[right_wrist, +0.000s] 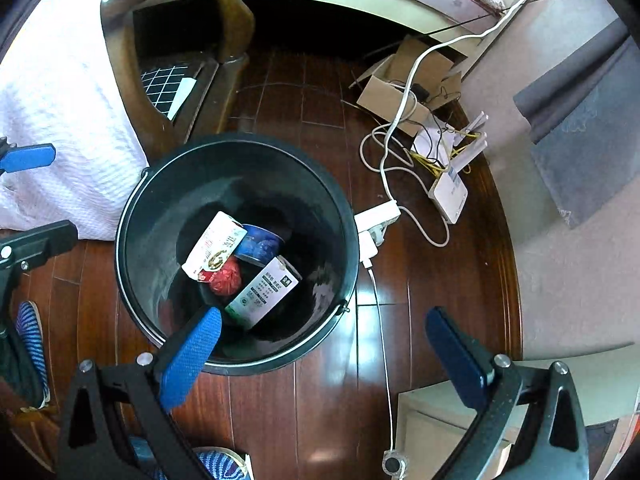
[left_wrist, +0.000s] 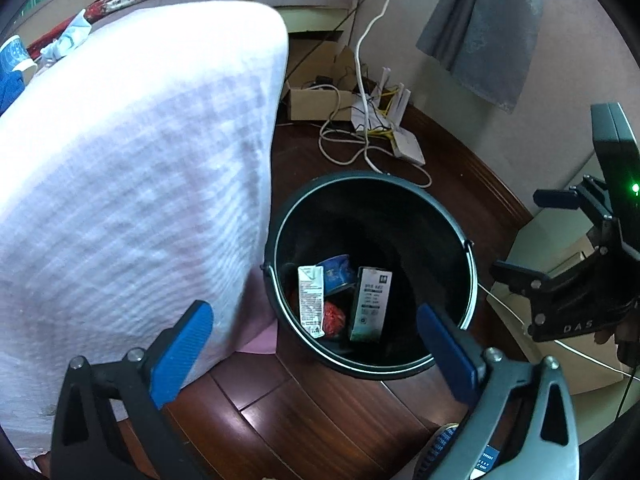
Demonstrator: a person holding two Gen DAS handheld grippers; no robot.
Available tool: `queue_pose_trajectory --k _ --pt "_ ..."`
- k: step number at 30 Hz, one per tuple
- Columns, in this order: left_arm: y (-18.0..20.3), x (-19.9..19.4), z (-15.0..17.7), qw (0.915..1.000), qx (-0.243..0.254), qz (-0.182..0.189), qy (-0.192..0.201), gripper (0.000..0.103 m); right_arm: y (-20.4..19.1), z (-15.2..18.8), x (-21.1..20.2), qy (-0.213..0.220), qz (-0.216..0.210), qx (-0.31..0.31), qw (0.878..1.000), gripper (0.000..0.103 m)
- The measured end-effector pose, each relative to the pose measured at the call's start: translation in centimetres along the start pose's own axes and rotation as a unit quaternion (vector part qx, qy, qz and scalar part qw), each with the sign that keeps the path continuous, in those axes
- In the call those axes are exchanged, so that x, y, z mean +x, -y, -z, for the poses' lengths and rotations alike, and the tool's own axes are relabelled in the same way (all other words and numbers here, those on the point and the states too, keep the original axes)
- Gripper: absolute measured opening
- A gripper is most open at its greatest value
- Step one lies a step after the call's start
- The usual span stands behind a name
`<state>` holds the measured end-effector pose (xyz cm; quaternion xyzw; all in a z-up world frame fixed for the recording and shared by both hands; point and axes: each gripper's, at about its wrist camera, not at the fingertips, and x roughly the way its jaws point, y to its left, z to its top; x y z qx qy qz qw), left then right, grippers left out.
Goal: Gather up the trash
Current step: 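Carry both cartons over the black bin and open both tools to drop them, then move both tools back over the bed toward the cloth and plastic wrap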
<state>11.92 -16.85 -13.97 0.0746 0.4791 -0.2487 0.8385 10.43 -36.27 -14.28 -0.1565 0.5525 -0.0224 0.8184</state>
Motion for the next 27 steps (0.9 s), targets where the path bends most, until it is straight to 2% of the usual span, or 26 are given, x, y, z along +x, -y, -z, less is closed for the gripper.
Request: queue_pose_trajectory --k 12,27 --pt "0.2 -3.1 -0.5 0.9996 0.002 -0.013 0.024 0.102 0.3 -0.1 -2.1 0.018 -0.008 0.014 1.000 0.103" --pt "-0.5 -9.3 -1.8 0.9964 -0.008 -0.031 0.079 0.102 0.0 -1.7 -7.6 0.077 -0.022 0.030 0.996 0.103"
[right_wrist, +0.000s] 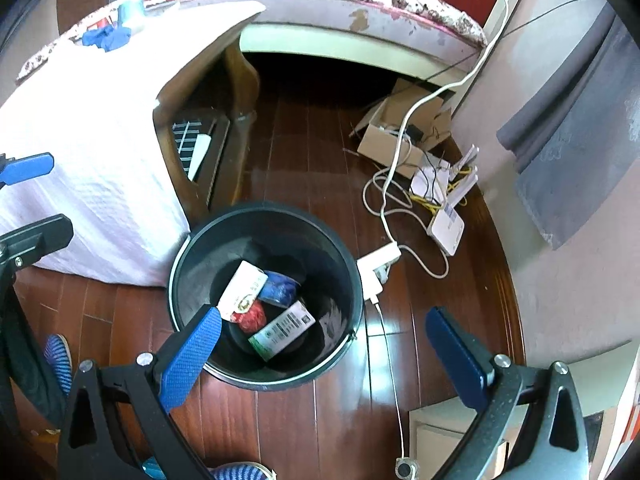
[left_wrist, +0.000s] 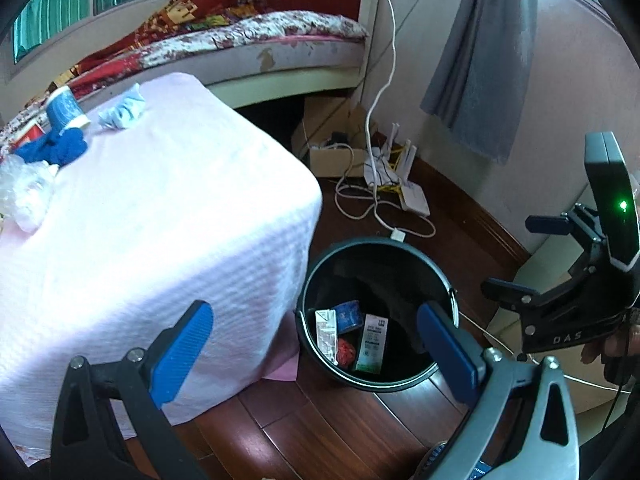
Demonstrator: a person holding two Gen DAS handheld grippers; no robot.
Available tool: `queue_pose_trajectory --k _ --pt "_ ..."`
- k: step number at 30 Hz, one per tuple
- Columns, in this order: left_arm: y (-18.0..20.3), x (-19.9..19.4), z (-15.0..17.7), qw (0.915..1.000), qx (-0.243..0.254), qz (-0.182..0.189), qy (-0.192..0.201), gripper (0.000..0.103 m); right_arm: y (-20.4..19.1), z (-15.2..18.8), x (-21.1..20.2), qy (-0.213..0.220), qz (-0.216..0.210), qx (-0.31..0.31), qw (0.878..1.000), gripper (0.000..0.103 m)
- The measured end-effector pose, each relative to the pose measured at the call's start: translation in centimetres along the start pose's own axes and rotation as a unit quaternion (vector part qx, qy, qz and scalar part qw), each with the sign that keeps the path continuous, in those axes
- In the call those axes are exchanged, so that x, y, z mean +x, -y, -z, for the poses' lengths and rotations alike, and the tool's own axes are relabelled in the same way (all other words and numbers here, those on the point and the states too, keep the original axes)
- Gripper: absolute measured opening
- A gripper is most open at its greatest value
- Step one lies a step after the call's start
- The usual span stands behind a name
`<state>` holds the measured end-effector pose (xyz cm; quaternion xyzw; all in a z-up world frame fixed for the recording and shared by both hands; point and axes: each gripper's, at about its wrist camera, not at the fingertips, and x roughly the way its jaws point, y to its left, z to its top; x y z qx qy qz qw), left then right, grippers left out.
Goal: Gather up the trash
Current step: 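Move both tools back over the bed toward the cloth and plastic wrap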
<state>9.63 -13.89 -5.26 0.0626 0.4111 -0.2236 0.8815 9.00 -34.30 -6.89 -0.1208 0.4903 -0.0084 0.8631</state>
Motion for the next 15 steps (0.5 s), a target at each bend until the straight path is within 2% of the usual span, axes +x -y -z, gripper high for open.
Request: queue_pose_trajectory --k 10,15 --pt "-1.9 -2.5 -0.7 0.9993 -0.013 -0.014 0.032 0.102 -1.5 -3.0 -2.5 0.041 -0.008 -0.008 0.999 0.103" --pt "-3.4 -4.0 -0.5 0.9981 -0.022 -0.033 0.048 0.102 -3.5 -4.9 -3.0 0.062 -0.022 -0.023 0.998 0.103"
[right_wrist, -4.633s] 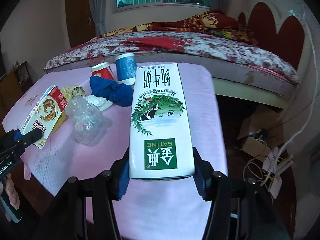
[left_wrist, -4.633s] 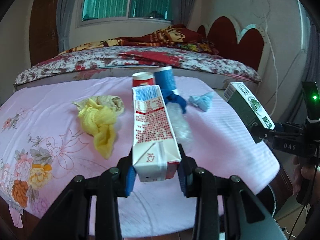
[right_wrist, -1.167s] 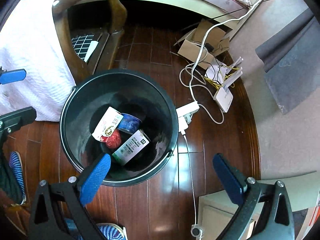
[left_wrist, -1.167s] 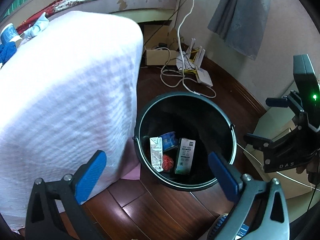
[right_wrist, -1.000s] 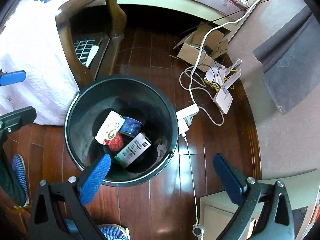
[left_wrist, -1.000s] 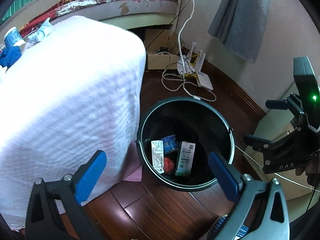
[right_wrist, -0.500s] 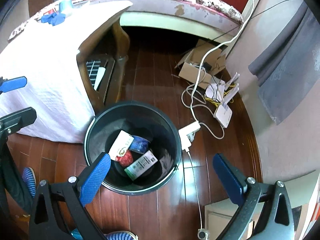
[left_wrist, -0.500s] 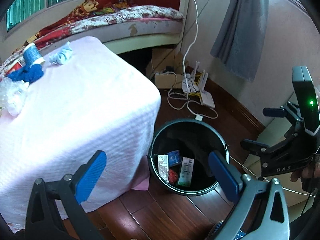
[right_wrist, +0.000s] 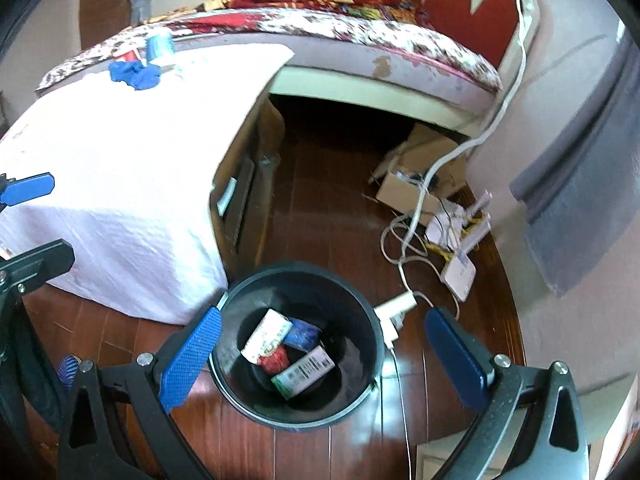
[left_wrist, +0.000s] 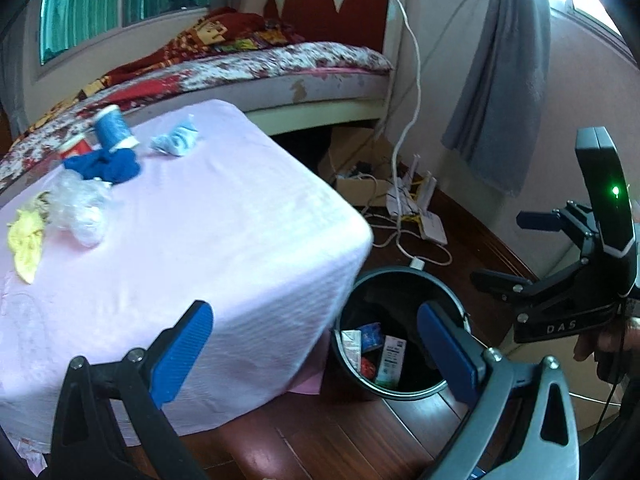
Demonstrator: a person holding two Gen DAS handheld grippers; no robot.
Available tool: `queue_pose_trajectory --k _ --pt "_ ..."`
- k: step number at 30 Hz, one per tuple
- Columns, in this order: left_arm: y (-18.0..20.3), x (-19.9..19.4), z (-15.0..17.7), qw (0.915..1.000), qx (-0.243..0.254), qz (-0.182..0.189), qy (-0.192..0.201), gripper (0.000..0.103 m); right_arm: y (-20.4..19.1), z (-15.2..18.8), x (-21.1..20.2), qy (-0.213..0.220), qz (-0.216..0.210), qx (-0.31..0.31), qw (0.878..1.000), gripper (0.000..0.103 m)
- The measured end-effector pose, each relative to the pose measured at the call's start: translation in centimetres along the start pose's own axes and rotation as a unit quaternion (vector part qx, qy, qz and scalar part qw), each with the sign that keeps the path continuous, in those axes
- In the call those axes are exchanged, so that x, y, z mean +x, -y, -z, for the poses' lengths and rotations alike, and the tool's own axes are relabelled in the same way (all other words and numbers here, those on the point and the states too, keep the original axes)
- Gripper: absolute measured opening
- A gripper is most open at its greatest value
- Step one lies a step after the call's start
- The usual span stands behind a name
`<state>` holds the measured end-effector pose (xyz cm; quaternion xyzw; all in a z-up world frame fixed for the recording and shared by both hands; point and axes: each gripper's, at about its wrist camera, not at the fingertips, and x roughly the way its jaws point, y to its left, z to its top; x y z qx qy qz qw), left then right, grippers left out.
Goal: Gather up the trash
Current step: 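Move both tools back over the bed toward the cloth and plastic wrap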
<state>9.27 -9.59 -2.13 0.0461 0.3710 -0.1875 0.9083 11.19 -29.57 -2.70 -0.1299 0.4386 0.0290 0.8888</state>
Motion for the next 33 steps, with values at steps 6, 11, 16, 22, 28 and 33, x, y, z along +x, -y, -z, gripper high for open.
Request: queue_pose_trajectory --k 6,11,16,22,28,33 --pt "-3.3 -1.2 0.2 0.9991 -0.022 -0.033 0.012 0.102 -3.1 -2.9 0.0 0.025 -0.023 -0.019 0.999 0.103" --pt "-7.6 -2.3 0.4 0.9964 -0.051 -0.066 0.018 0.102 -6.3 -5.9 0.2 0.050 -0.055 -0.031 0.997 0.103" --pt "-12.2 -3.7 1.0 0.9904 -0.080 -0.110 0.024 0.102 -10.3 -9.0 0.6 0.069 -0.096 -0.037 0.992 0.103" --pt "-17.7 -5.9 2.2 0.9807 -0.126 -0.143 0.043 0.102 -15.9 -12.7 1.5 0.059 -0.123 -0.049 0.989 0.103" --pt "-22.4 -6.5 2.8 0.9668 -0.159 -0.194 0.047 0.101 -20.5 -15.7 1.3 0.099 -0.151 -0.056 0.982 0.103" --pt "-26.6 -5.8 2.9 0.9608 -0.180 -0.207 0.042 0.091 -23.6 -17.8 2.4 0.113 -0.167 -0.054 0.978 0.103"
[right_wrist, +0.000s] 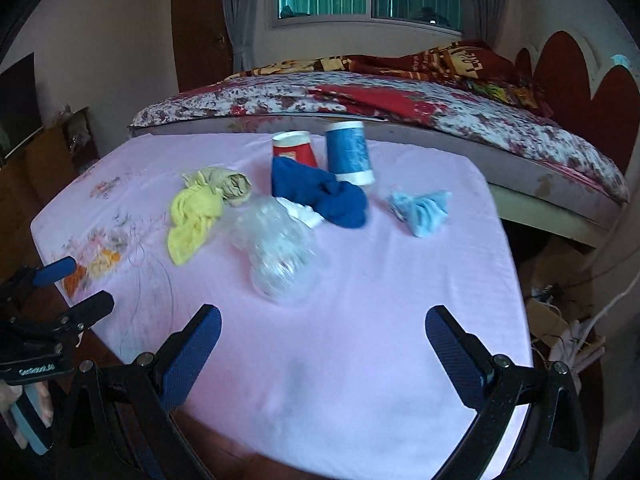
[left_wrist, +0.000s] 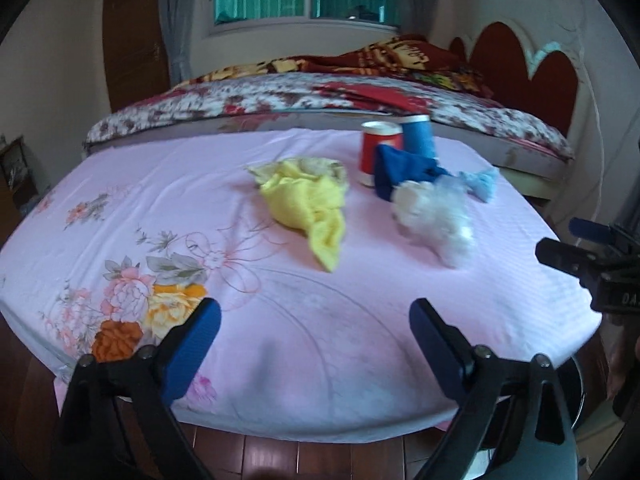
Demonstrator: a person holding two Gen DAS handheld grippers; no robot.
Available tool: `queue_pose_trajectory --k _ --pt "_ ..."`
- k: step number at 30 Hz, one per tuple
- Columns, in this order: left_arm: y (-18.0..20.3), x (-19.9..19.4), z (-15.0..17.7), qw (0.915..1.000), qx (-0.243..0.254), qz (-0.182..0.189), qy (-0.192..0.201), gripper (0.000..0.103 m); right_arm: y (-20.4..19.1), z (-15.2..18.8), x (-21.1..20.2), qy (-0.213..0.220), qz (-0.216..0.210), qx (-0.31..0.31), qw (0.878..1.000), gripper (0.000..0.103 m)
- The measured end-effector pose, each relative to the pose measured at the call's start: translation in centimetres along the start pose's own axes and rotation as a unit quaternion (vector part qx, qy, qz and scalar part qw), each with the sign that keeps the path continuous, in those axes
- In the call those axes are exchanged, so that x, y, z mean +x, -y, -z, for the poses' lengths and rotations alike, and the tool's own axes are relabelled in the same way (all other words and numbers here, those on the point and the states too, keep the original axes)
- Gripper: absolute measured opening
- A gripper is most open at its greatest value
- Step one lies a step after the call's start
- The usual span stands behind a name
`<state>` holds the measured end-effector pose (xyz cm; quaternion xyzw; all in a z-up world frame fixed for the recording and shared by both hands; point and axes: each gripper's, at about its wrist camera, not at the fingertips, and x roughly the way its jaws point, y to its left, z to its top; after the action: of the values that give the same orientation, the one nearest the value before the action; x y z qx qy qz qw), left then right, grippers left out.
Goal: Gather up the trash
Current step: 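Move both tools back over the bed toward the cloth and plastic wrap, then grasp the yellow cloth with the left tool while the right tool grasps the clear plastic wrap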
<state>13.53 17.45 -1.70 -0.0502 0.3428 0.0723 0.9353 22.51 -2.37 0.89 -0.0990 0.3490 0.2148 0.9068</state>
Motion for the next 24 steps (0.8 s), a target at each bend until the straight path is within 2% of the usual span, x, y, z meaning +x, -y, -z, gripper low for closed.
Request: queue_pose_trajectory --k 6,10,14,15,17,18,19,21,24 --pt "-1.0 2.9 -1.1 0.9999 -0.006 -0.003 -0.013 0.090 -1.0 -1.7 3.5 -0.003 -0.008 0.006 1.000 0.102" --pt "-0.8 4.9 -1.8 0.9998 -0.004 0.002 -0.021 0.090 -1.8 -2.6 6.1 -0.017 -0.017 -0.007 1.000 0.093" --pt "-0.7 6.6 -2.8 0.9997 -0.005 0.008 -0.023 0.090 -2.3 -3.0 8.7 -0.037 -0.026 -0.020 0.999 0.089" --pt "-0.7 7.2 -3.1 0.9996 -0.006 0.009 -0.024 0.090 -2.3 -3.1 9.2 -0.041 -0.029 -0.021 0.999 0.085" --pt "-0.6 8.3 -3.9 0.9996 -0.006 0.008 -0.026 0.090 -2.2 -3.0 10.1 -0.049 -0.036 -0.020 0.998 0.066" --pt "-0.6 8.7 -4.1 0.9996 -0.005 0.008 -0.027 0.090 -1.9 -3.0 10.4 -0.053 -0.042 -0.016 0.998 0.050" --pt "-0.6 9.2 -4.5 0.9996 -0.005 0.009 -0.027 0.090 -1.7 -3.1 10.6 -0.053 -0.048 -0.009 0.997 0.049" --pt "-0.4 10.3 -5.1 0.9994 -0.004 0.006 -0.033 0.090 -1.3 -3.4 10.7 -0.045 -0.027 -0.005 0.999 0.049" --pt "-0.1 11.8 -5.8 0.9990 -0.003 0.003 -0.045 0.090 0.2 -3.6 11.3 -0.045 -0.022 0.023 0.998 0.049"
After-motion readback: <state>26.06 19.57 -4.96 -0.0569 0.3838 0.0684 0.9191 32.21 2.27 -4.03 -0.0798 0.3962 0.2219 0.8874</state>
